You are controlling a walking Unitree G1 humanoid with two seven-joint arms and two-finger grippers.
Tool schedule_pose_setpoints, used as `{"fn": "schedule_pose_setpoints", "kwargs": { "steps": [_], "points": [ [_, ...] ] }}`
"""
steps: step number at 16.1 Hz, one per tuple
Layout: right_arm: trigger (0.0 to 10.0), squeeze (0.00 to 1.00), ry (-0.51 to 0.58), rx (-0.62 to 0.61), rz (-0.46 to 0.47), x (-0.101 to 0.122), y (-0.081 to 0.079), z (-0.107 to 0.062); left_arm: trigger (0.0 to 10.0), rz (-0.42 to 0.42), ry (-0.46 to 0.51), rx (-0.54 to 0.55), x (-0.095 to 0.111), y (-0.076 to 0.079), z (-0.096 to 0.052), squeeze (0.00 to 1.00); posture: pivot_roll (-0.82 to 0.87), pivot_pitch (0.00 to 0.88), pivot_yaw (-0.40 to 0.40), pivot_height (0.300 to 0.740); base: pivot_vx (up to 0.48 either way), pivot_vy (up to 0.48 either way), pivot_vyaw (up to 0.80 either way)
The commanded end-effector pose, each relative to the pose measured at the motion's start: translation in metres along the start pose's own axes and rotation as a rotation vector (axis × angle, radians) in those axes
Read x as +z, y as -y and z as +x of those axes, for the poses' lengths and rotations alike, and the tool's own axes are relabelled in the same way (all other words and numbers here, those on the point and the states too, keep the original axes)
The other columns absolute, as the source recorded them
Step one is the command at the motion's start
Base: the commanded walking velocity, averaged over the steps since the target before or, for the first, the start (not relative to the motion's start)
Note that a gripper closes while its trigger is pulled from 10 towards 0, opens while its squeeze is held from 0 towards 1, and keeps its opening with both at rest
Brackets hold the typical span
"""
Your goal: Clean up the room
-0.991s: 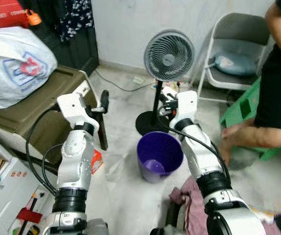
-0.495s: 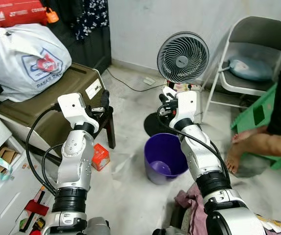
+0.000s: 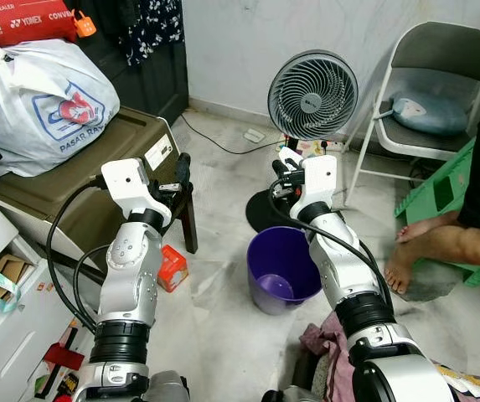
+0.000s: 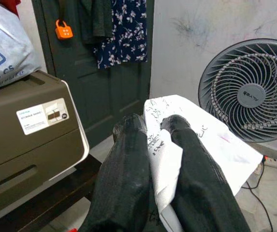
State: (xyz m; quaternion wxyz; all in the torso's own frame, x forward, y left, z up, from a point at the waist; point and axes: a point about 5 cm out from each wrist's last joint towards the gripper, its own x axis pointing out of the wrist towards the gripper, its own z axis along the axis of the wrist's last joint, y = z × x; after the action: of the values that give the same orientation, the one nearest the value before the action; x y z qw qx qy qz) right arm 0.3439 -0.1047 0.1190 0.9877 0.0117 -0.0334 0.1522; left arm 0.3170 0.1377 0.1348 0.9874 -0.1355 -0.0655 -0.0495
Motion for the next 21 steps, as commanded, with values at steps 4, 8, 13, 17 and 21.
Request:
{"fn": "schedule_pose_setpoints", "kwargs": {
  "steps": [4, 8, 13, 17, 21],
  "points": [
    [10.0, 0.0, 0.015, -0.003, -0.007, 0.0045, 0.0017, 0.0027, 10.0, 0.007, 0.013, -0.029, 0.0013, 0.0044, 0.0008, 0.0, 0.02, 0.0, -0.04, 0.74, 0.287, 0.0, 0.0],
    [10.0, 0.0, 0.016, -0.001, -0.007, 0.0046, 0.0015, 0.0029, 10.0, 0.007, 0.014, -0.033, 0.0013, 0.0047, 0.0009, 0.0, 0.02, 0.0, -0.04, 0.74, 0.306, 0.0, 0.0],
    [10.0, 0.0, 0.018, -0.005, -0.003, 0.005, 0.0012, 0.0031, 10.0, 0.007, 0.014, -0.032, 0.0016, 0.004, 0.0009, 0.0, 0.02, 0.0, -0.037, 0.74, 0.299, 0.0, 0.0],
    [10.0, 0.0, 0.02, -0.011, 0.0, 0.0057, 0.002, 0.0038, 10.0, 0.007, 0.014, -0.032, 0.0018, 0.0039, 0.0018, 0.0, 0.02, 0.0, -0.037, 0.74, 0.297, 0.0, 0.0],
    [10.0, 0.0, 0.021, -0.012, 0.0, 0.0061, 0.0023, 0.0042, 10.0, 0.008, 0.016, -0.032, 0.0021, 0.0039, 0.0022, 0.0, 0.02, 0.0, -0.037, 0.74, 0.311, 0.0, 0.0]
  ]
}}
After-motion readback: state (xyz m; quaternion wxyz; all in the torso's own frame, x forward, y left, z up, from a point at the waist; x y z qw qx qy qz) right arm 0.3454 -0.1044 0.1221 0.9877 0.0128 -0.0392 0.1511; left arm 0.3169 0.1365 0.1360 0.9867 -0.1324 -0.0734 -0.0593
